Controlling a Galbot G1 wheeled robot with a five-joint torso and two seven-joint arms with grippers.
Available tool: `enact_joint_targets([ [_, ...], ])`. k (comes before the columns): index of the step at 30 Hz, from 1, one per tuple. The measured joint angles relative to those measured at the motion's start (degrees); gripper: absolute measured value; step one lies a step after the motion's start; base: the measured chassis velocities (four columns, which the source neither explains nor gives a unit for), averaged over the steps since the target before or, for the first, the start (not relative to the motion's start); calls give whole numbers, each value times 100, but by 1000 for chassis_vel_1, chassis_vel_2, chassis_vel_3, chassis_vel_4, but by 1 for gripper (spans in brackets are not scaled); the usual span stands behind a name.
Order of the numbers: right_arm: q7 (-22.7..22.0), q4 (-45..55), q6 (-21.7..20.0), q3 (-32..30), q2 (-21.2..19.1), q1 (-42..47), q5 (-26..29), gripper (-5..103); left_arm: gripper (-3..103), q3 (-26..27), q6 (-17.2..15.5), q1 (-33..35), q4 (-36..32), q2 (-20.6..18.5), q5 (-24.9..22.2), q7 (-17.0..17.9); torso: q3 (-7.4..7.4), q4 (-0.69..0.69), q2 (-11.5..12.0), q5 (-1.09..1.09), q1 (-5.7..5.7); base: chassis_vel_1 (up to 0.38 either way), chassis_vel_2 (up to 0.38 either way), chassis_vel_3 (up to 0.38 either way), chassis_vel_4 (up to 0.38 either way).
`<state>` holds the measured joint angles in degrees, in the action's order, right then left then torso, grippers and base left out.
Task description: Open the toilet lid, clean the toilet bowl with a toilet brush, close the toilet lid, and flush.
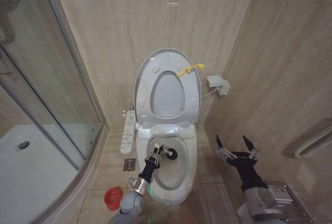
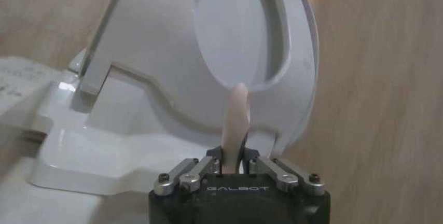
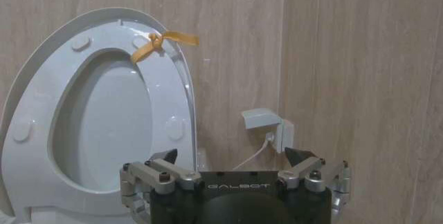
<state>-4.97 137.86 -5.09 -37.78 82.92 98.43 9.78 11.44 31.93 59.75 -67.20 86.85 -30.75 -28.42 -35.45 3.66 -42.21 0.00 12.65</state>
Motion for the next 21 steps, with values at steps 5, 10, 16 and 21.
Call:
enact_joint_targets([
  [5,0,0,0,0,0,0,0,100,18,-80,-157,-35,-71,32,-423,-33,0,1,-1,0,-1,0,0,0,0],
  [10,0,0,0,0,0,0,0,100,18,187,173,-147,312,48,405,-30,0,1,-1,-1,-1,0,0,0,0],
  [16,0,0,0,0,0,0,0,100,18,538,636,-220,582,165,1492,-28,0,1,-1,-1,-1,0,0,0,0],
  [21,0,0,0,0,0,0,0,100,18,105,209,-74,142,89,203,-10,0,1,-1,-1,0,0,0,0,0],
])
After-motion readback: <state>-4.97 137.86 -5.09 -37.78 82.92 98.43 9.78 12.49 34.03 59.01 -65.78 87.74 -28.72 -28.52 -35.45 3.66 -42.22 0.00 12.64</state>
